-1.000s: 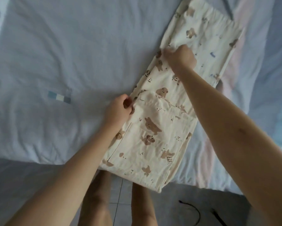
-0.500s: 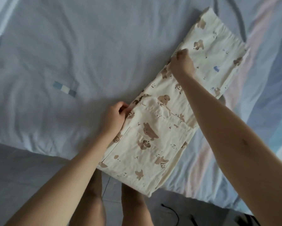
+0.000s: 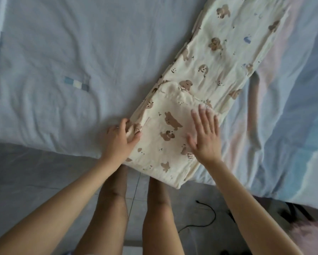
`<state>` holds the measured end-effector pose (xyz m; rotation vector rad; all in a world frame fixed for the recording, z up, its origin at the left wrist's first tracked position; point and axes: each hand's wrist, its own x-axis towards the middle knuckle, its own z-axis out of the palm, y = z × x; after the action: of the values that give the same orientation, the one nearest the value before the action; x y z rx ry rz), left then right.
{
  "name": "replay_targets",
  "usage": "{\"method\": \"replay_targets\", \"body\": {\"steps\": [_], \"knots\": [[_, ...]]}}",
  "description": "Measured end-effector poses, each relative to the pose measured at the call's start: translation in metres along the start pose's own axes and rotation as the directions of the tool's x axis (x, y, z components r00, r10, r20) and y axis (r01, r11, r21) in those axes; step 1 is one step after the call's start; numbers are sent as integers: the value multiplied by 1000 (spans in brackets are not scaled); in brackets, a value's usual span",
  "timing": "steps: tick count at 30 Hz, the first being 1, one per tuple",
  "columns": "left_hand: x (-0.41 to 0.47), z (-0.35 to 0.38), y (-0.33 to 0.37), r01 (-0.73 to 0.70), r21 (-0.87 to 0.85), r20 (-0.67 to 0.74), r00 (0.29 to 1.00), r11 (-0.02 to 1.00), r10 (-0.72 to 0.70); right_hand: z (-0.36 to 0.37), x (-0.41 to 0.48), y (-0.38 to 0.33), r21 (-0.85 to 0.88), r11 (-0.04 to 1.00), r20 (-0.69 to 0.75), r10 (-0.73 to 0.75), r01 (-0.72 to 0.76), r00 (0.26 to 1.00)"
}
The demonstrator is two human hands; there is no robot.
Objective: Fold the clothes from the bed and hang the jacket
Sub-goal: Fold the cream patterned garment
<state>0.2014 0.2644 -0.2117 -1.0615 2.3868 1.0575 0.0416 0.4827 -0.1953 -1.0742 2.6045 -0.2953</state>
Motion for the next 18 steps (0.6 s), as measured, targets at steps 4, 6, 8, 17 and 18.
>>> {"method": "replay_targets", "body": {"steps": [4,6,8,17,18], "knots": [[-29,4,-5,147,63,-18,989,987,-146,37,-99,-28,-112,978,330,-130,175,935],[-34,5,-8,252,-29,41,967,967,-251,49,-120,-43,-137,984,358,-59,115,932],[-31,-2,-7,357,-241,195,929,902,-316,55,-119,-59,-178,983,366,22,47,930],[-23,-43,23,482,-211,526,790,851,-317,32,-93,-69,150,981,211,87,-121,974],[-26,-50,27,507,-129,604,722,852,-338,17,-90,-65,225,960,279,98,-164,955]]}}
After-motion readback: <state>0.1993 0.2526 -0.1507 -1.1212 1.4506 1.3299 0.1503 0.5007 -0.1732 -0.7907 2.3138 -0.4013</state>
